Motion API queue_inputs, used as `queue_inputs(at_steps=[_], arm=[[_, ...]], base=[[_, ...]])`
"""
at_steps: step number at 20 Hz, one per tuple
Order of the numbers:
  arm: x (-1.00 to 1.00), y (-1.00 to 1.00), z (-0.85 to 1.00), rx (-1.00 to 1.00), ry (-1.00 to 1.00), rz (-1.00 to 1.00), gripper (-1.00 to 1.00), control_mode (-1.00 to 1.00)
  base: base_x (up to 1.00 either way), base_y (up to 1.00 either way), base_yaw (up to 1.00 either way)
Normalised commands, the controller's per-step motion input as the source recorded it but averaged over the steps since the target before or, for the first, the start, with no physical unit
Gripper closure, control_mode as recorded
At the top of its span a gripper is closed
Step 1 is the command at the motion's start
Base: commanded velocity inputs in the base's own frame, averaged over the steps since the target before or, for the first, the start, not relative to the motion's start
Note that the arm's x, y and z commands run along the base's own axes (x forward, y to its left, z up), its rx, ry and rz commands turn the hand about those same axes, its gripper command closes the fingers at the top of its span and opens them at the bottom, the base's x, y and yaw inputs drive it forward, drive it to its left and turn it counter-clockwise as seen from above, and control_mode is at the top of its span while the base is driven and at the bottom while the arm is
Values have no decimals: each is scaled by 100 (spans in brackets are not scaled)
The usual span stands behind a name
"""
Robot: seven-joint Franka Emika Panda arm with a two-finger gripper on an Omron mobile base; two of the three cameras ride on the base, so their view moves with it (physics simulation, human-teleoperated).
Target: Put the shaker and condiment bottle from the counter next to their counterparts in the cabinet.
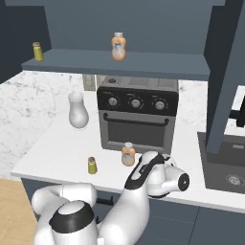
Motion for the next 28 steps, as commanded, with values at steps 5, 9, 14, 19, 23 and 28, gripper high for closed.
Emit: queue_inputs(at_steps=[5, 9, 14, 19, 23, 28], arm=[[5, -5, -1, 0, 0, 1, -100, -100], [-1, 0, 0, 0, 0, 0, -100, -100], [-7, 14, 0, 0, 0, 0, -100, -100], [0, 39, -4, 0, 0, -1, -100, -100], [1, 59, -4, 0, 0, -3, -100, -100], [65, 34, -8, 0, 8, 0, -100, -100]], base=[[0, 0, 0], [0, 0, 0], [0, 0, 0], [0, 0, 0], [0, 0, 0], [0, 0, 0]])
